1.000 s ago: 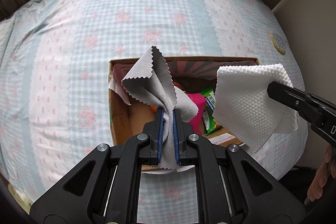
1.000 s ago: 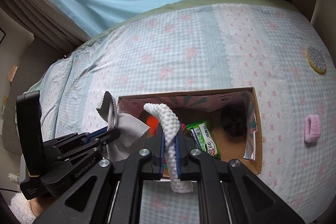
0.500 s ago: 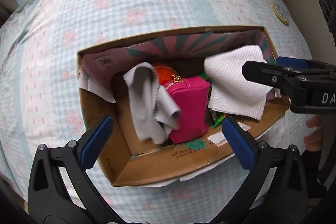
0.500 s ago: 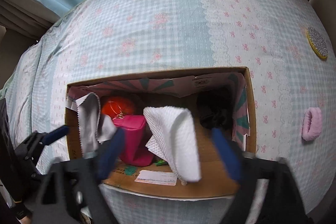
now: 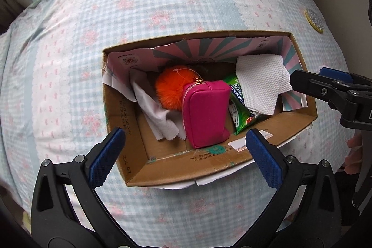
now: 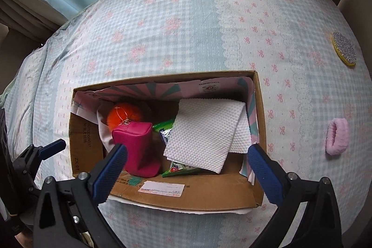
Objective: Organize soft objects
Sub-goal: 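Open both tools to drop the cloth and wipe into the box, then move both tools toward the pink hair tie and glittery sponge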
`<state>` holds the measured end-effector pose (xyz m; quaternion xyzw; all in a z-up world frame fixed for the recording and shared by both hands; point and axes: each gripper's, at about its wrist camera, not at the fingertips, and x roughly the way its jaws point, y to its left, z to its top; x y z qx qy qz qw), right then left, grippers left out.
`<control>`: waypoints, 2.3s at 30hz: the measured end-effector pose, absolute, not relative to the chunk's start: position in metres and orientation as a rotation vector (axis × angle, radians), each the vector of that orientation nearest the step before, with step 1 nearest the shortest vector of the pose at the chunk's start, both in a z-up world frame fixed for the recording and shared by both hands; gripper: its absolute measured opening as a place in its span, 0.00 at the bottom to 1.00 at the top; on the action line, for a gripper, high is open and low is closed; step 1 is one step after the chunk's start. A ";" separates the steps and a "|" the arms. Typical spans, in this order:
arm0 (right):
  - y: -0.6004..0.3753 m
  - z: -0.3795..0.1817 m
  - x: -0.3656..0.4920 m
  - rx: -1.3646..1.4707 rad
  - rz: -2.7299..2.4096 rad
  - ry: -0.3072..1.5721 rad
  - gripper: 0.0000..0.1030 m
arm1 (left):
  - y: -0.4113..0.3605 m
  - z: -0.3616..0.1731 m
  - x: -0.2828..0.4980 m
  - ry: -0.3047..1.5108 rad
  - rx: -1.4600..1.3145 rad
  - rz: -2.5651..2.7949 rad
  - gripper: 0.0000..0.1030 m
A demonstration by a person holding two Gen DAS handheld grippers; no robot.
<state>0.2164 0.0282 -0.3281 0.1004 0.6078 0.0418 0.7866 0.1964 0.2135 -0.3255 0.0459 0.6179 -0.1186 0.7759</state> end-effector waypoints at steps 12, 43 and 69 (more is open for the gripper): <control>0.024 -0.256 0.164 0.205 0.080 1.204 1.00 | 0.206 -0.246 0.152 1.238 0.079 -0.209 1.00; -0.210 -0.122 0.064 0.044 -0.087 0.881 1.00 | -0.037 -0.145 0.111 0.986 0.066 -0.241 1.00; -0.377 -0.332 0.333 -0.160 0.209 1.298 1.00 | -0.232 -0.405 0.194 1.454 0.005 -0.249 0.99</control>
